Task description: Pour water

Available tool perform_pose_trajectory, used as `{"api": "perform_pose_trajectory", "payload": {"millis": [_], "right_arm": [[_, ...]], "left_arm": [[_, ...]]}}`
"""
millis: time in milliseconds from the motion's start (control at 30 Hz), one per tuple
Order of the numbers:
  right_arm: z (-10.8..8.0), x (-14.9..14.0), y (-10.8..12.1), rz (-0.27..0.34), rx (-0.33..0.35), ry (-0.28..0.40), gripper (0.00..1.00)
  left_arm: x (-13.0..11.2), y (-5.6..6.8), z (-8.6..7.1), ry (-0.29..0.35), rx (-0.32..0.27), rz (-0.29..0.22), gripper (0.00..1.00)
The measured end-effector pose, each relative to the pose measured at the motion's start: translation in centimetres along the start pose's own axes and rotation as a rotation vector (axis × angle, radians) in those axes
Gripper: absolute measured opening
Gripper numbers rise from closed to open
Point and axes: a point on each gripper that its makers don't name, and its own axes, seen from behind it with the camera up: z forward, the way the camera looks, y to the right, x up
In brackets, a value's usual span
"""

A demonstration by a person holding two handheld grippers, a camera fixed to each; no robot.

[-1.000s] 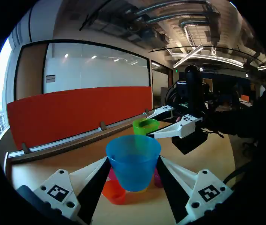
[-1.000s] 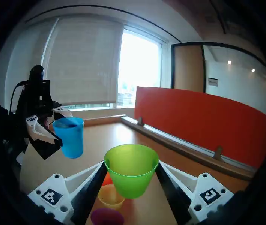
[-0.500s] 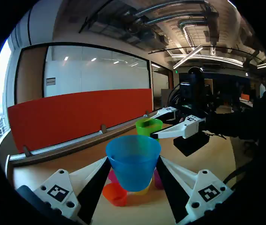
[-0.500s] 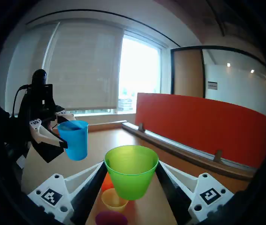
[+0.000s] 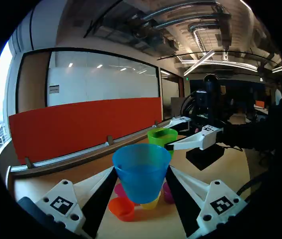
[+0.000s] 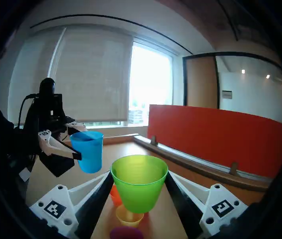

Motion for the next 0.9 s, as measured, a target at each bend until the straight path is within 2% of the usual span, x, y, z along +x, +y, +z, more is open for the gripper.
{"api": "perform_pose_trajectory", "payload": {"millis": [267, 667, 900], "right_arm": [[-0.1, 0.1, -1.0, 0.01, 0.013, 0.002, 0.91], [-0.2, 0.0, -2.3, 0.033, 0.046, 0.002, 0.91], [-0.4, -0.2, -3.0, 0.04, 0.068, 0.008, 0.91]], "left_arm": [[0.5, 0.1, 0.0, 0.017, 0.003, 0.012, 0.82], [1.3, -0.5, 0.1, 0.035, 0.01, -0.001, 0.82], [1.9, -1.0, -0.1, 0.045, 0.024, 0.033, 0.82]]}}
